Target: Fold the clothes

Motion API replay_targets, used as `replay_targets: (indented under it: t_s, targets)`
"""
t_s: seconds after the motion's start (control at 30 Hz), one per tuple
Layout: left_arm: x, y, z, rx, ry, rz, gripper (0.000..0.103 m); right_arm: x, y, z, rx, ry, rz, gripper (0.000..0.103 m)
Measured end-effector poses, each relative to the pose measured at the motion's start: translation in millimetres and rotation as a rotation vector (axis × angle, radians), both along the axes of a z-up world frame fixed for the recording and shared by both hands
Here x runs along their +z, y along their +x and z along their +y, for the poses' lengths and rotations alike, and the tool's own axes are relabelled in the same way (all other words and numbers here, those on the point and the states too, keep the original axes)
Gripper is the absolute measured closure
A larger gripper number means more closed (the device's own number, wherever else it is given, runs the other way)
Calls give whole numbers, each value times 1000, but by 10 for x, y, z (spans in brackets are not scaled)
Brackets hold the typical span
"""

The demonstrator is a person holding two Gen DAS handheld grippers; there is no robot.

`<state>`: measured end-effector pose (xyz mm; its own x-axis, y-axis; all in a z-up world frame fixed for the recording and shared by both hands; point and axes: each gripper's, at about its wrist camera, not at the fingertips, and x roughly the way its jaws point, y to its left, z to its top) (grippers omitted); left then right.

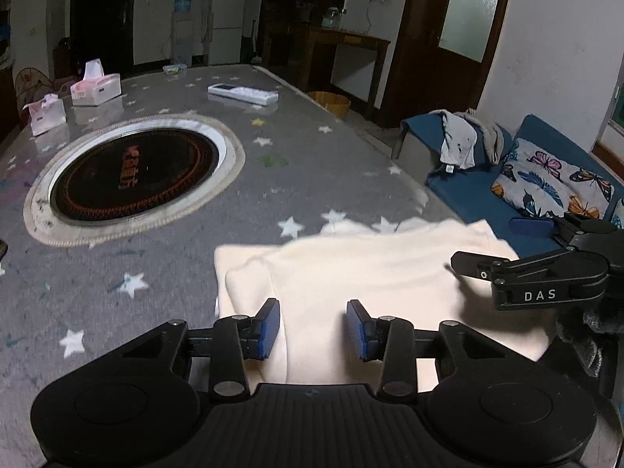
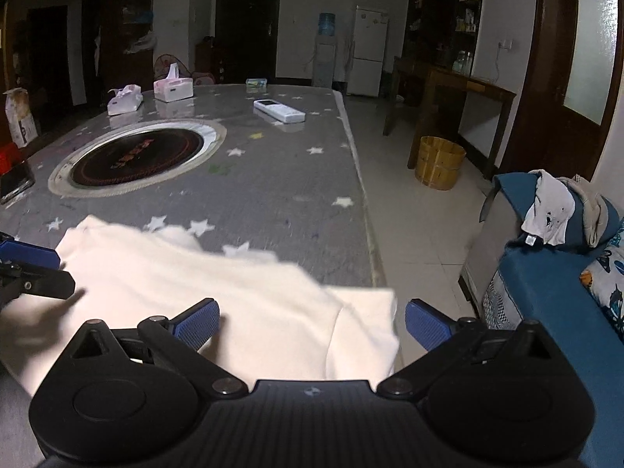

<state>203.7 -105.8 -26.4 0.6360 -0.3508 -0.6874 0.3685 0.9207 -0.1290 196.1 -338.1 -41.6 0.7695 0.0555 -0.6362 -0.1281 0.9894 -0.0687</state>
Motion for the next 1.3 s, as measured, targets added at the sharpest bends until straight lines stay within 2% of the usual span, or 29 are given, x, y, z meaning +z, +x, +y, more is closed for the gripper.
replay_targets:
  t_s: [0.27,0.4,0.53,0.67,0.9,1.0,1.13,1.3]
  targets:
    - [56,292,-159,-23,30,1,62,179,255,17,-46,-52,25,0]
    - [5,488,-258,-36,10,39,62,50,469,-8,-64,-80,82,0]
    - [-103,607,-347,-34,42,47,62,-76,543,-32,-72,-72,108,0]
    - [-87,610,-360,-27,37,42,62,-38,507,-36,-66,-78,93,0]
    - [-21,431,-282,-23,34,33,57,156,94,69,-8,-70,21,0]
    - [5,269,-231,-28,41,21,50,179,-149,153,32,-61,0,0]
    - [12,30,-129,-17,50,17,48,124,-447,268,73,-47,4,0]
    - [-8,-225,9,6,36,21,46,41,-700,336,66,-27,7,0]
